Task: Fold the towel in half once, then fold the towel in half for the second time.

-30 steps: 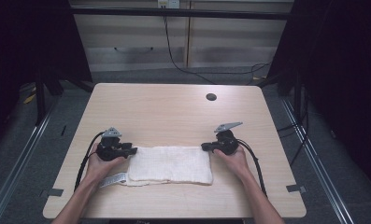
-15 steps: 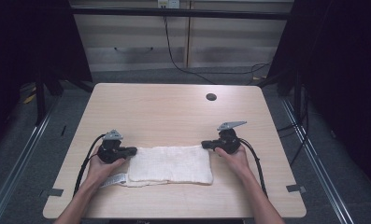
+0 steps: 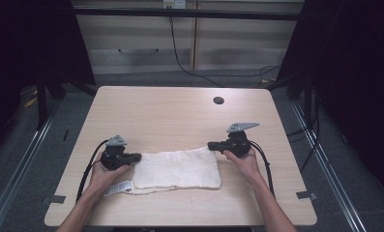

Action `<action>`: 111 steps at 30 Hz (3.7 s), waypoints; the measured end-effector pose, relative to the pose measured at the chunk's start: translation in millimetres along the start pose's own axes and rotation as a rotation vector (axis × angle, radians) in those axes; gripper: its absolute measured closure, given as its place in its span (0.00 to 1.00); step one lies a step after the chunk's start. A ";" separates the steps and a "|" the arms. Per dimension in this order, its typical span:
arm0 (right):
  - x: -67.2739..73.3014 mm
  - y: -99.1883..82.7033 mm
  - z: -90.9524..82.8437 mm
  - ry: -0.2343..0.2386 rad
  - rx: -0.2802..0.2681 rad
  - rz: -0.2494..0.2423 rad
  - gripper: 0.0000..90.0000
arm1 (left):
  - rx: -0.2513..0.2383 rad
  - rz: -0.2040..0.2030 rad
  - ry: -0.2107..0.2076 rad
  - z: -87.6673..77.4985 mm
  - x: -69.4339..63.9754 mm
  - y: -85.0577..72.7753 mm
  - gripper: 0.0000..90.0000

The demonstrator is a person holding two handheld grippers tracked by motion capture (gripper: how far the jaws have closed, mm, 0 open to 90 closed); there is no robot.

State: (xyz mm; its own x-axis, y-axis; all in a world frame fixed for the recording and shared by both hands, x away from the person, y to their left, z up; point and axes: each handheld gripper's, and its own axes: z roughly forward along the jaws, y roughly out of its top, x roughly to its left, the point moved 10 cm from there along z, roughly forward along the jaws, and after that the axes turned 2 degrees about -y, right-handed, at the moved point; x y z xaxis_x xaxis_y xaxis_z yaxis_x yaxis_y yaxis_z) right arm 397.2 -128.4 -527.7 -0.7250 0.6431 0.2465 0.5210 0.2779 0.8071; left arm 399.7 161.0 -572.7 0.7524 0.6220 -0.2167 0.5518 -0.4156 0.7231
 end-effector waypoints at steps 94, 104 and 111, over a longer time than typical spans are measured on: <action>36.9 -67.7 -5.4 0.014 0.249 -0.071 0.98 | -0.178 0.145 -0.005 -35.1 -64.4 41.5 0.97; 36.4 -68.0 -5.4 0.021 0.241 -0.063 0.98 | -0.114 0.210 -0.020 -37.0 -83.4 21.8 0.97; 36.4 -68.1 -5.2 0.016 0.231 -0.068 0.98 | -0.013 0.252 -0.038 -23.3 -93.0 -2.3 0.97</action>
State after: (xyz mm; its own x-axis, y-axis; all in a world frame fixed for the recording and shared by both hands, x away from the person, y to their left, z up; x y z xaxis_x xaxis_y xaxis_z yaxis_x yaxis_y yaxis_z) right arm 333.0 -127.6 -570.8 -0.7679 0.6067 0.2057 0.5587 0.4772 0.6784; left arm 320.0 119.5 -538.9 0.8786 0.4746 -0.0530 0.3410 -0.5459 0.7654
